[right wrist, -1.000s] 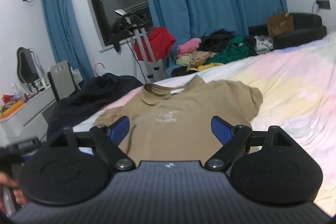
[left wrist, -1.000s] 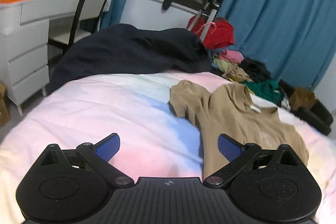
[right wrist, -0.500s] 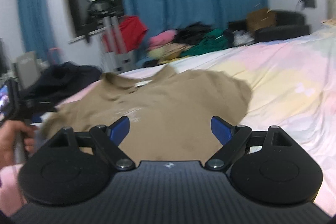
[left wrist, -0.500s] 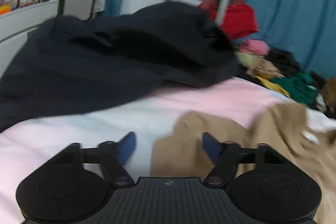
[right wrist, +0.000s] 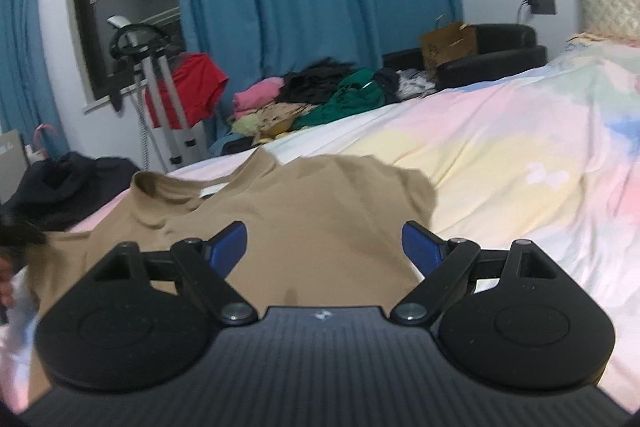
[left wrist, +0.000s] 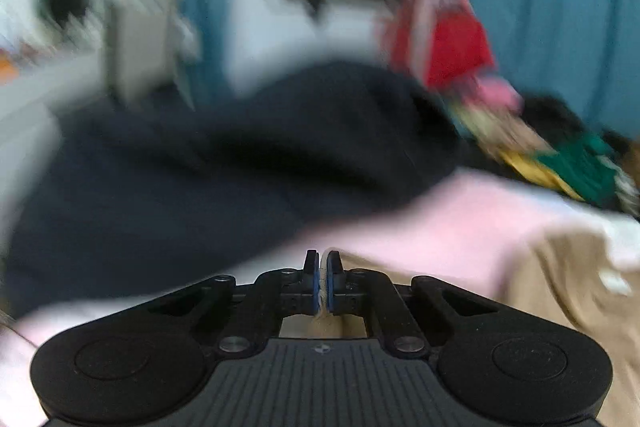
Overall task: Fold clothes
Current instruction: 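Grasp the T-shirt hem with the left gripper and smooth it flat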
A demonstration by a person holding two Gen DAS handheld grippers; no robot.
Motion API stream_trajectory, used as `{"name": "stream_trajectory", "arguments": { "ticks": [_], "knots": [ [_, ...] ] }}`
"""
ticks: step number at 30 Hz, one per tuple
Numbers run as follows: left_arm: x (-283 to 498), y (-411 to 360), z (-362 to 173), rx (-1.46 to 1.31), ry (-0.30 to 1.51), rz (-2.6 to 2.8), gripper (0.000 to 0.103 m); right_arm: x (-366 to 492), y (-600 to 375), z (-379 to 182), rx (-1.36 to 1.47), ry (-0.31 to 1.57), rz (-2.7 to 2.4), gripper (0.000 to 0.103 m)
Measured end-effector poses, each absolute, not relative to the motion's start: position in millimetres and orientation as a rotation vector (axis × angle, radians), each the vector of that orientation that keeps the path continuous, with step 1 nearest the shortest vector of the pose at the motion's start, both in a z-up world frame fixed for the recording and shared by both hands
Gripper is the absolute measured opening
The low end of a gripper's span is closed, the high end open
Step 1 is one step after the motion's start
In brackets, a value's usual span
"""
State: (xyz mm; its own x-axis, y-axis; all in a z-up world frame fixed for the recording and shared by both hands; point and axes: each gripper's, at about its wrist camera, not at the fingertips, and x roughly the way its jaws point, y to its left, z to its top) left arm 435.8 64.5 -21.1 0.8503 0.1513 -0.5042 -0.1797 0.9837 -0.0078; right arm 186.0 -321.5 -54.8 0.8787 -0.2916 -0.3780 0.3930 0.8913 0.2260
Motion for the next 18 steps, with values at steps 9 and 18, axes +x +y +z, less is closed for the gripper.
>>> {"name": "stream_trajectory", "arguments": {
  "ticks": [9, 18],
  "knots": [
    [397, 103, -16, -0.156, 0.555, 0.235, 0.061, 182, -327, -49, 0.305, 0.317, -0.391, 0.086],
    [315, 134, -64, -0.467, 0.722, 0.080, 0.056, 180, -328, -49, 0.345, 0.331, -0.364, 0.086]
  ]
}}
